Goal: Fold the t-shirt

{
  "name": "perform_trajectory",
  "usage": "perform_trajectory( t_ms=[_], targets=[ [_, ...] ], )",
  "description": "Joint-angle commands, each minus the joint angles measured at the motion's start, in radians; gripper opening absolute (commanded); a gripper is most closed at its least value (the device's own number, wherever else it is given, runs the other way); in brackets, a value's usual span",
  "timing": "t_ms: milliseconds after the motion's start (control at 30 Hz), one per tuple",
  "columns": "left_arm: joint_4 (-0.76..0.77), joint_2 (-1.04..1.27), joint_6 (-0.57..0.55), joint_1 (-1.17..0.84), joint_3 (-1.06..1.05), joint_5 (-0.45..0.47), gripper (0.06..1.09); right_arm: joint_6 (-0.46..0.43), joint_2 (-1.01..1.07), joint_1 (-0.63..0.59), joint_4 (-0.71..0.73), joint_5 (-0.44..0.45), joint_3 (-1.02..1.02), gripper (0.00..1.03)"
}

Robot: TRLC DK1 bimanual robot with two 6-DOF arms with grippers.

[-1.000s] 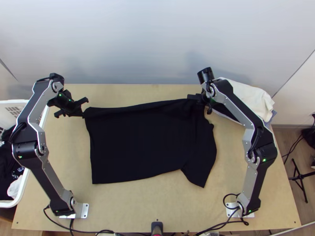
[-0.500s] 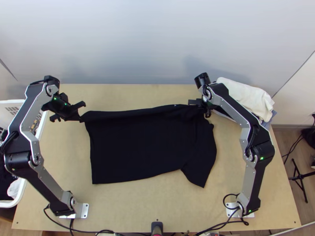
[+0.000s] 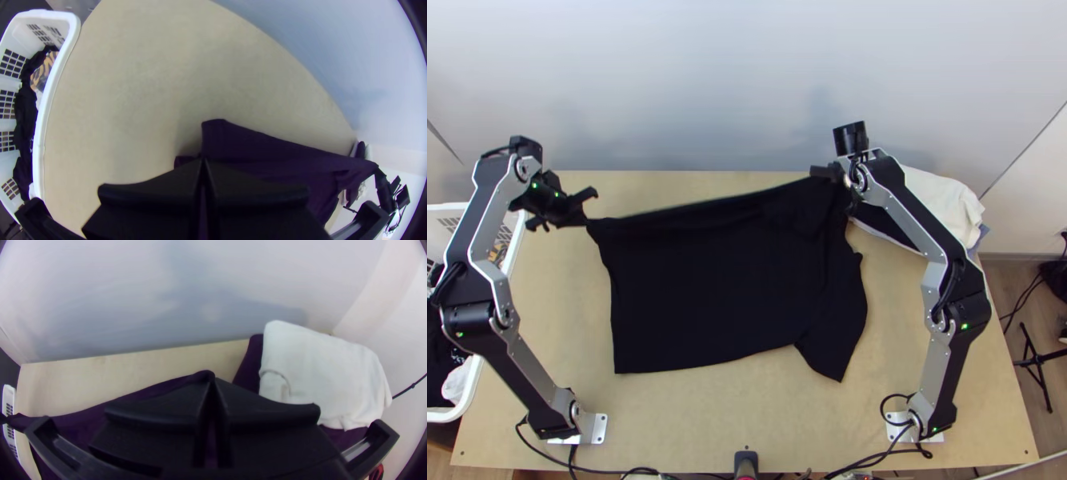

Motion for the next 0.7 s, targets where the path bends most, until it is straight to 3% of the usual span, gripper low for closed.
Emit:
perform_trajectory(
  t_ms=[0, 133, 367, 667],
  targets=[
    [0.001, 0.111, -0.028, -0.022, 0.18, 0.001, 0.1, -0.088, 0.04, -0.01, 0.166, 0.006, 0.033, 0.03],
    [-0.036, 0.108, -0.025, -0.041, 0.207, 0.001, 0.1, -0.096, 0.034, -0.005, 0.149, 0.002, 0.031, 0.03],
    [-0.149, 0.036, 0.03, -0.032, 0.168, -0.001, 0.1, -0.098, -0.037, 0.009, -0.057, -0.002, -0.016, 0.03],
    [-0.235, -0.128, 0.205, -0.032, -0.187, 0.007, 0.1, -0.021, -0.135, 0.019, -0.25, -0.071, -0.163, 0.03]
  ],
)
